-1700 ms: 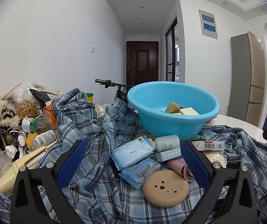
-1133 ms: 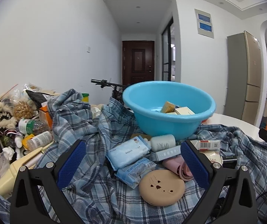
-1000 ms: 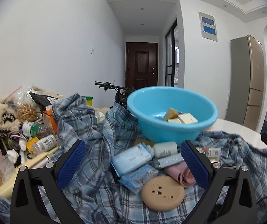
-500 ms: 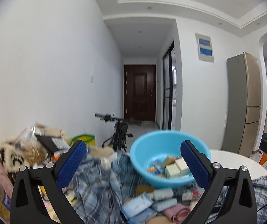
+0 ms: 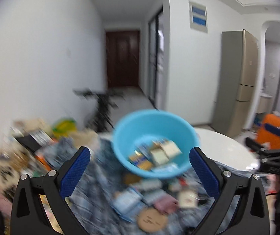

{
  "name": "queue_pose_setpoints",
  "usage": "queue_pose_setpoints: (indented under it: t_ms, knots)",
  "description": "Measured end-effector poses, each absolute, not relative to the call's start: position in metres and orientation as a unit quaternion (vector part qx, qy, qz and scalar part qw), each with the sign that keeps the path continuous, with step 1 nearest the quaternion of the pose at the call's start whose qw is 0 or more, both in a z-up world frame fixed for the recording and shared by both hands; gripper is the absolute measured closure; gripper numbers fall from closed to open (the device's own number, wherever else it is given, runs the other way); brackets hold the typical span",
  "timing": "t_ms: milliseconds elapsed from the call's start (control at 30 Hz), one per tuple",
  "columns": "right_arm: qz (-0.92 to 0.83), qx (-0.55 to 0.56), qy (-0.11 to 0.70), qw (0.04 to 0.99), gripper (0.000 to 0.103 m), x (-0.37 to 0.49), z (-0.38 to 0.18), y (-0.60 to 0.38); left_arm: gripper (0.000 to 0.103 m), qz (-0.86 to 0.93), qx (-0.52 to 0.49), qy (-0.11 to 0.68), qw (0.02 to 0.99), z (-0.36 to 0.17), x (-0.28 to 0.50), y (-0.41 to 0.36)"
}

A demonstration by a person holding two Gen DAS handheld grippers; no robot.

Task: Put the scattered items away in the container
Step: 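Move both tools toward the items on the plaid shirt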

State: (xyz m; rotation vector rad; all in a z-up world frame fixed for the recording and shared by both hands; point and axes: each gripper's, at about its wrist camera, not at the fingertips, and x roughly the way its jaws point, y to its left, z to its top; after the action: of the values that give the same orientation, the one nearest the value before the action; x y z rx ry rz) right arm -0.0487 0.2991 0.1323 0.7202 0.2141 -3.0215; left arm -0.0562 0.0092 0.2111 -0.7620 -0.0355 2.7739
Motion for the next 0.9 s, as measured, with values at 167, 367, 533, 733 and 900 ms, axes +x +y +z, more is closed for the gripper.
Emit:
queue_pose_setpoints:
  t_ms: [167,367,533,733,900]
  knots:
    - [-0.957,0.280,0.055,0.058,0.000,-0.061,0.132,0.299,0.000,0.937,-0.323,-0.038,0.126,0.214,-0.079,0.005]
    - [-0.941,0.325,0.041,0.089,0.000,-0.078,0.135,0.306,0.000,0.931,-0.346,0.010,0.117,0.209,-0.083,0.012]
    - [-0.933,0.345,0.040,0.089,0.000,-0.087,0.134,0.315,0.000,0.930,-0.349,0.029,0.115,0.198,-0.082,0.013]
    - [-0.919,0.379,0.023,0.109,0.000,-0.095,0.119,0.319,0.000,0.924,-0.365,0.030,0.110,0.188,-0.088,0.013]
    - [-0.900,0.413,0.038,0.135,0.000,-0.101,0.101,0.313,0.000,0.917,-0.375,0.065,0.116,0.178,-0.087,0.019]
